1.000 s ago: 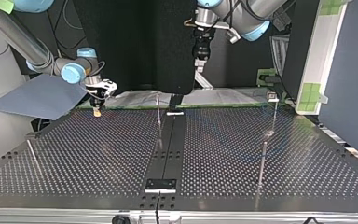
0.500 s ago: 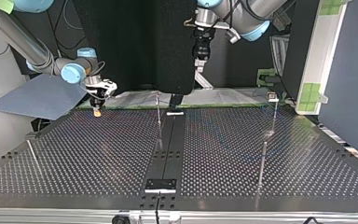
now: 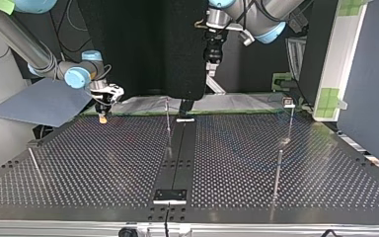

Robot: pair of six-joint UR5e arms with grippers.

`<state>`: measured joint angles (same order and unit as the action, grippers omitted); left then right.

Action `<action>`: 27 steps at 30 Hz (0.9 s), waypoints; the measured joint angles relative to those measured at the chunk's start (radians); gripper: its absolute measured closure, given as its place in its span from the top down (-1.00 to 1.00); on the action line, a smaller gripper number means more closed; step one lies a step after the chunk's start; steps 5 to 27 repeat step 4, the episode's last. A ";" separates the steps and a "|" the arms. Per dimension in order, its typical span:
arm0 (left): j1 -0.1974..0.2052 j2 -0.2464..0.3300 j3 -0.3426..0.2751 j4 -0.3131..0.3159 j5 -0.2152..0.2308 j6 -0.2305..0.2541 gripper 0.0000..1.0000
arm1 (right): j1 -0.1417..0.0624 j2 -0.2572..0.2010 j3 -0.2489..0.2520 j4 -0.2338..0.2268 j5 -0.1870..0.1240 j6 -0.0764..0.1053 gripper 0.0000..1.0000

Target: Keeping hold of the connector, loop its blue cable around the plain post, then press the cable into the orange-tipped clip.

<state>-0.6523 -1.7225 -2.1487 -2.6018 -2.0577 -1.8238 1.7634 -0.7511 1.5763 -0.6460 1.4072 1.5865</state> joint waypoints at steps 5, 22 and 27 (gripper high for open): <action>0.000 0.000 0.000 0.000 0.000 0.000 1.00 | 0.000 0.000 0.000 0.000 0.000 0.000 0.98; 0.000 0.000 0.000 0.000 0.000 0.000 1.00 | 0.000 0.000 0.000 0.000 0.000 0.000 0.98; 0.000 0.000 0.000 0.000 0.000 0.000 1.00 | 0.000 0.000 0.000 0.000 0.000 0.000 0.98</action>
